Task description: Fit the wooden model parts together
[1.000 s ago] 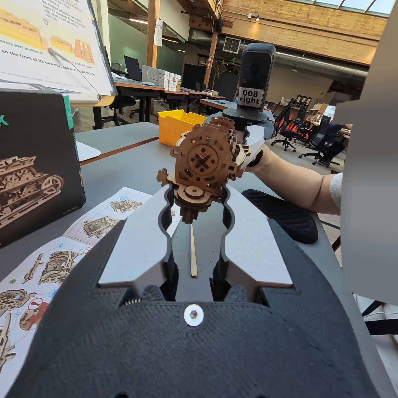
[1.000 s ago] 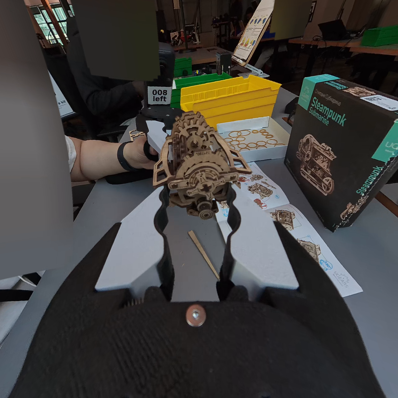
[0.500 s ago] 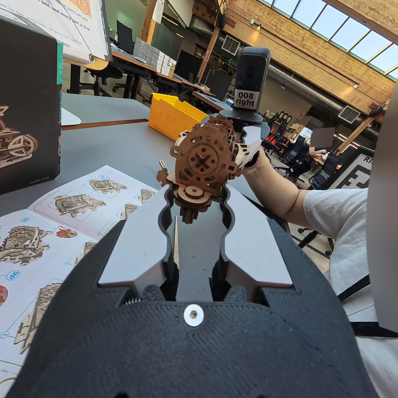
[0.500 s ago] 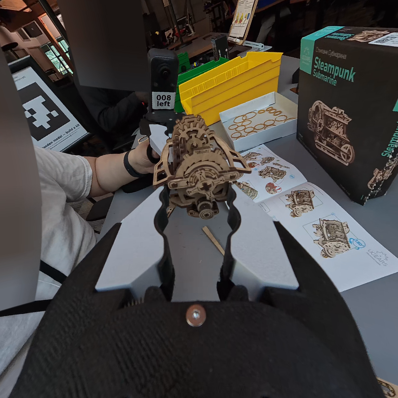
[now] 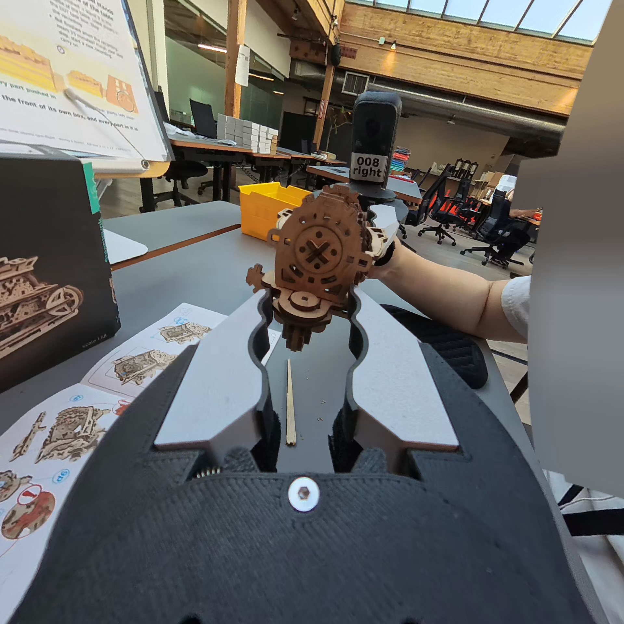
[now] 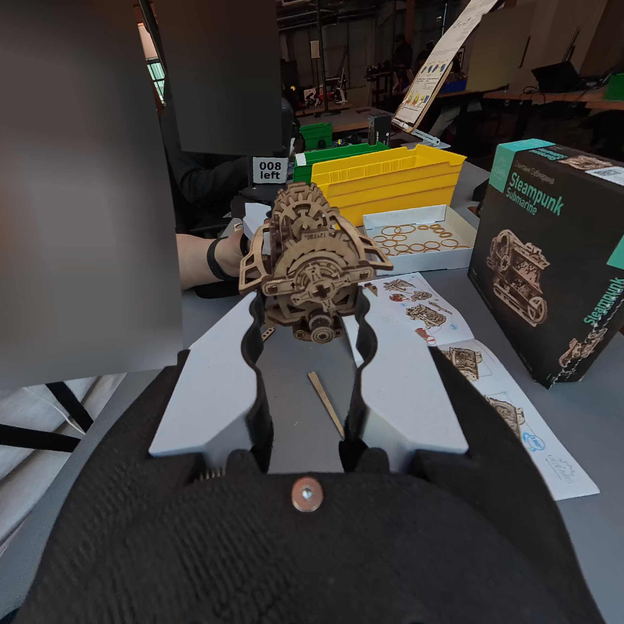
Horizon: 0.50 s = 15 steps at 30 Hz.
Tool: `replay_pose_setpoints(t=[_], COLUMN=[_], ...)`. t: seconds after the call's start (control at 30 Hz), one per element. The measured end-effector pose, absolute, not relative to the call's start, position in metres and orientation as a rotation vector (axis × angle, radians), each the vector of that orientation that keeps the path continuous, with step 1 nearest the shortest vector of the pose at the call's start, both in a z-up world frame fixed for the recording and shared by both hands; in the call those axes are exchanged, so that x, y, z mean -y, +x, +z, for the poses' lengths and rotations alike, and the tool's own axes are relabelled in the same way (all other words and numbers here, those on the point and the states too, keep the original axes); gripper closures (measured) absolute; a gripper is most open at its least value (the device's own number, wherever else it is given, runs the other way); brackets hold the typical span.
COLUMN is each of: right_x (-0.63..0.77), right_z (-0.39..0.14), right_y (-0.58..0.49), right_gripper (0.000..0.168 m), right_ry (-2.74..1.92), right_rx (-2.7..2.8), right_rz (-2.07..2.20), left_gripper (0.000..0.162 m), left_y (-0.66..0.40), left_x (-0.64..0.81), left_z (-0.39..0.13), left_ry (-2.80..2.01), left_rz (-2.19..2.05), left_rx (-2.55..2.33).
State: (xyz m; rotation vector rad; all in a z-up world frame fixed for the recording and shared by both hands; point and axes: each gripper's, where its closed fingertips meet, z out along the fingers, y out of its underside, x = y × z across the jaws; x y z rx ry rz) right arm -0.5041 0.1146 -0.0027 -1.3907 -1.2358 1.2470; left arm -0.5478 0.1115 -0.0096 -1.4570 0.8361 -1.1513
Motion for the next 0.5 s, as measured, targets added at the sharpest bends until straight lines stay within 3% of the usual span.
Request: replay_pose_setpoints(t=[0.5], right_x=[-0.075], right_z=[0.034], right_y=[-0.507], right_gripper=[0.115], right_ry=[-1.11], right_rx=[1.46], right_rz=[0.719], left_gripper=[0.12], left_y=[-0.549], left_x=[-0.078], left_z=[0.024], left_ry=[-1.075], left_rz=[-0.864], left_rx=[-1.022])
